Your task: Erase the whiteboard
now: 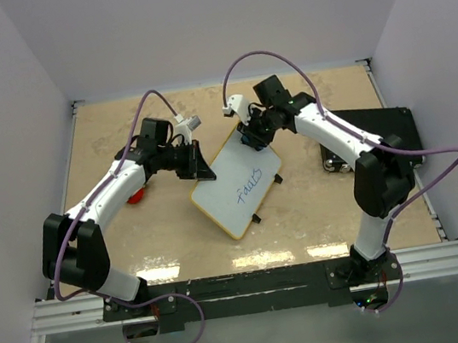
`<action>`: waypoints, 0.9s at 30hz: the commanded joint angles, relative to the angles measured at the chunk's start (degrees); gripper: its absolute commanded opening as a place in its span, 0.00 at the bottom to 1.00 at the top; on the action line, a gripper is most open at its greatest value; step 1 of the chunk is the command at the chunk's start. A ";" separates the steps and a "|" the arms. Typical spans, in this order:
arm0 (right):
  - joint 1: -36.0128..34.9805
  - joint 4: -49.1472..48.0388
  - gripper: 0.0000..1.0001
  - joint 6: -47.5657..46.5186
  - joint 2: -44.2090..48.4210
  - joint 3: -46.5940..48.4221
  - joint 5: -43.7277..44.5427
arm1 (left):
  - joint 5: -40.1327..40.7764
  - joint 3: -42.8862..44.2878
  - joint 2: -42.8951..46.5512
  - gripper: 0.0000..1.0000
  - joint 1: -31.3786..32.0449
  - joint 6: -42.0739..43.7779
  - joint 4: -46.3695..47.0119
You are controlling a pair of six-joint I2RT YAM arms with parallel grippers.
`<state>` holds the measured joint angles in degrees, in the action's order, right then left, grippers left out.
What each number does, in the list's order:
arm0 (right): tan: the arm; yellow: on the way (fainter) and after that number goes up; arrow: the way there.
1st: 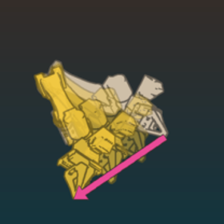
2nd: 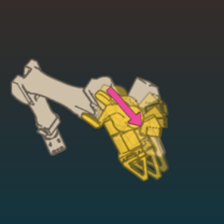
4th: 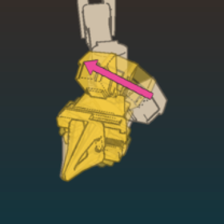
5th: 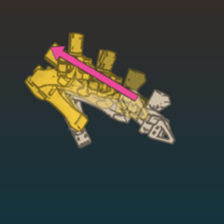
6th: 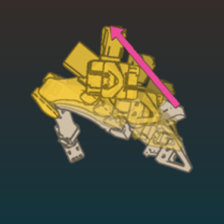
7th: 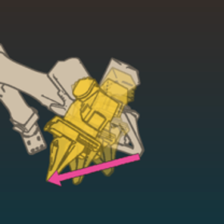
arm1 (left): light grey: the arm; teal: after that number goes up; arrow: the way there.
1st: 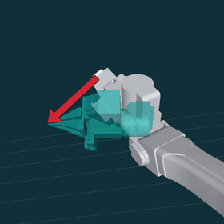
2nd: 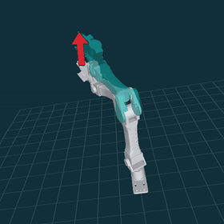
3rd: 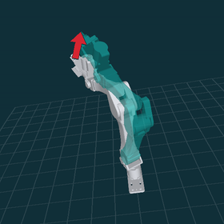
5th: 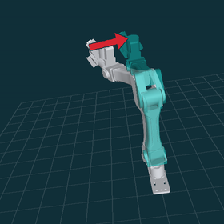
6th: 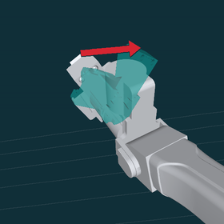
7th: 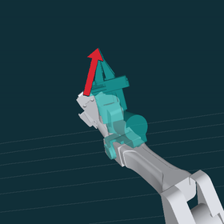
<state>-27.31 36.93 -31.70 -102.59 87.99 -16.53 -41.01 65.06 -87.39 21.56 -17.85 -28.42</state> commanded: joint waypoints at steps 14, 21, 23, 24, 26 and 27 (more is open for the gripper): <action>5.16 -1.51 0.00 -6.09 1.87 -13.19 -2.62 | 1.82 1.91 -1.37 0.00 0.24 2.03 1.44; 4.90 0.25 0.00 -3.81 -1.38 -3.89 -6.48 | 1.81 2.62 -1.73 0.00 0.24 2.47 1.09; 4.64 1.04 0.00 -3.54 -2.09 0.07 -7.02 | 1.90 2.62 -1.81 0.00 0.24 2.55 1.09; 4.55 1.22 0.00 -3.45 -3.14 1.30 -7.19 | 1.90 2.62 -1.81 0.00 0.24 2.64 1.18; 4.55 1.83 0.00 -3.10 -4.46 5.17 -7.63 | 1.90 2.62 -1.81 0.00 0.24 2.73 1.18; 4.55 2.18 0.00 -3.01 -5.07 6.48 -7.81 | 1.82 2.62 -1.81 0.00 0.24 2.73 1.18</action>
<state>-21.85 41.25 -35.68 -105.89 87.39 -20.58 -40.91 65.91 -88.09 21.56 -17.78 -29.17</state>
